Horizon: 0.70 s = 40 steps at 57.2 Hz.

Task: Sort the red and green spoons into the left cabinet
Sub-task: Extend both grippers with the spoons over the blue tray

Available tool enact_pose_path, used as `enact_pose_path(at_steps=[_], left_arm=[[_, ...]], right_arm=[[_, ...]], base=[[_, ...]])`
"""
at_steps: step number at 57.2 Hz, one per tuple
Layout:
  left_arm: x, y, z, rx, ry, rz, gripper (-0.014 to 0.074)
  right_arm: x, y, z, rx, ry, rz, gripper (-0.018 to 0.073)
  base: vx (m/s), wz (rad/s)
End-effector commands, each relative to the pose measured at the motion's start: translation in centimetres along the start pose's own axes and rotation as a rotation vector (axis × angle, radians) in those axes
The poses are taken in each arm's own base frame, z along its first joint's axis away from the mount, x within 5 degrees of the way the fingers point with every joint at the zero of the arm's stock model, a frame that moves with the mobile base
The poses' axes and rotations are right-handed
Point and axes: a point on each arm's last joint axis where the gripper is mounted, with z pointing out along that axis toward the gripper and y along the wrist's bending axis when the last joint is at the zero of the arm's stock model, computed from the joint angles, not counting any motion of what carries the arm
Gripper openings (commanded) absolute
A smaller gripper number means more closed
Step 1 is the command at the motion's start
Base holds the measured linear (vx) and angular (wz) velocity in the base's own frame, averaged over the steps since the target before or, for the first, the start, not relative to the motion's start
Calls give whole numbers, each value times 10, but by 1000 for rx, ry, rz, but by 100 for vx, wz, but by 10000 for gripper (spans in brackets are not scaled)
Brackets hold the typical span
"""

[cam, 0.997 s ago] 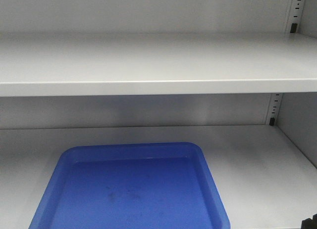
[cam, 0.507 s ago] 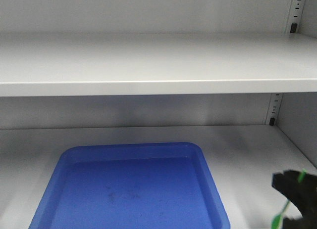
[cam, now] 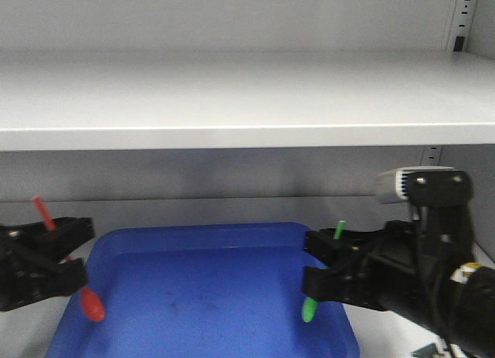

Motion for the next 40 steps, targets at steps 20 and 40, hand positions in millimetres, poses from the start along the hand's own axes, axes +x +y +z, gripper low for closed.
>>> enact_pose_path(at_steps=[20,40], left_arm=[[-2,-24,72,24,-75,-200,-6],[9,-21,88,13,-59,-282,29]], right_arm=[[-20,10,52,73,-167,44,-3],[-12,5,68,113,-174,47,61]], base=[[0,0],[0,0]])
